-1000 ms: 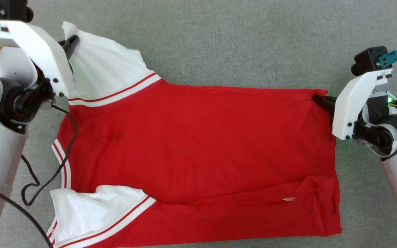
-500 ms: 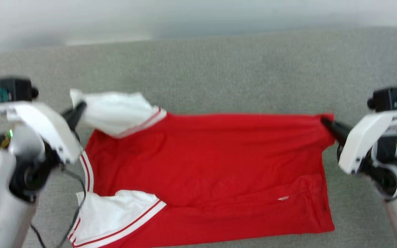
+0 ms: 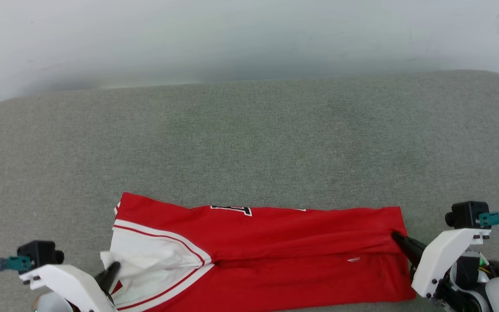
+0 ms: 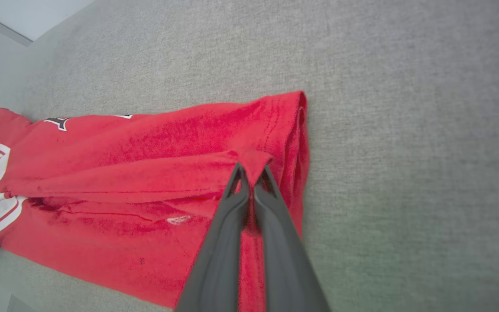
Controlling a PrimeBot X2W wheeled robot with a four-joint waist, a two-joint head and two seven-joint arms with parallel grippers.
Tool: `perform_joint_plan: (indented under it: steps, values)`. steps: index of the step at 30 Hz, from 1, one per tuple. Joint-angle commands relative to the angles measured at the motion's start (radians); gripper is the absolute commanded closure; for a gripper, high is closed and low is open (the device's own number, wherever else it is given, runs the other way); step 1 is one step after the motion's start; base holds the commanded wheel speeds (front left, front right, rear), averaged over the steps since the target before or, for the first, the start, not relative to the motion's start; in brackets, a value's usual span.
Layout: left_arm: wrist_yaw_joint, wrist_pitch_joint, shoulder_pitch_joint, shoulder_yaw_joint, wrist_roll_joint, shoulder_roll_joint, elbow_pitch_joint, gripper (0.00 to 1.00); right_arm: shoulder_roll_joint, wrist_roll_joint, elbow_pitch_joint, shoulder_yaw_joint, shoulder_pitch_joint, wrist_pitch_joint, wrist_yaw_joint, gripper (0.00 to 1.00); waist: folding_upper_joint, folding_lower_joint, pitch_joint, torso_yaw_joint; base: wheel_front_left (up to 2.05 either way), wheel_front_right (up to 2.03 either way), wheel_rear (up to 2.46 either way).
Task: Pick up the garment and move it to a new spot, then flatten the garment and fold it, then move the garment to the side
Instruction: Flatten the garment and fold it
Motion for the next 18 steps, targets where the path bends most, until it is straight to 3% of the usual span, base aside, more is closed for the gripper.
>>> perform_joint_plan:
  steps: [1, 2, 3, 4, 5, 12, 18]
  values:
    - [0.006, -0.007, 0.025, -0.010, -0.003, -0.013, -0.003, 1.00, 0.012, -0.008, 0.006, -0.009, 0.024, -0.010, 0.000, 0.87, 0.0000, 0.0002, -0.002, 0.001, 0.00, 0.00, 0.00]
    - [0.009, -0.007, 0.041, -0.017, -0.003, -0.022, 0.000, 1.00, 0.019, -0.011, 0.009, -0.018, 0.035, -0.018, 0.000, 0.64, 0.0000, 0.0002, -0.003, 0.002, 0.00, 0.00, 0.00]
    - [0.011, -0.007, 0.054, -0.026, -0.006, -0.033, 0.002, 0.76, 0.025, -0.014, 0.014, -0.024, 0.047, -0.024, 0.000, 0.12, 0.0000, 0.0002, -0.004, 0.004, 0.00, 0.00, 0.00]
    - [0.012, -0.013, 0.062, -0.032, -0.008, -0.044, 0.006, 0.52, 0.030, -0.016, 0.015, -0.026, 0.057, -0.032, 0.000, 0.00, 0.0000, 0.0002, -0.005, 0.005, 0.00, 0.00, 0.00]
    - [0.010, -0.023, 0.064, -0.033, -0.012, -0.057, 0.013, 0.00, 0.035, -0.020, 0.017, -0.029, 0.066, -0.038, 0.000, 0.00, 0.0000, 0.0002, -0.006, 0.006, 0.00, 0.00, 0.00]
    - [-0.025, -0.161, 0.047, -0.021, 0.034, -0.106, 0.031, 0.00, 0.086, -0.046, -0.034, -0.072, 0.141, -0.115, 0.000, 0.00, 0.0000, 0.0002, -0.027, 0.013, 0.00, 0.00, 0.00]
    - [0.008, -0.295, 0.026, 0.003, 0.114, -0.123, -0.028, 0.00, 0.089, -0.084, -0.162, -0.132, 0.161, -0.117, 0.000, 0.00, 0.0000, 0.0002, -0.043, 0.009, 0.00, 0.00, 0.00]
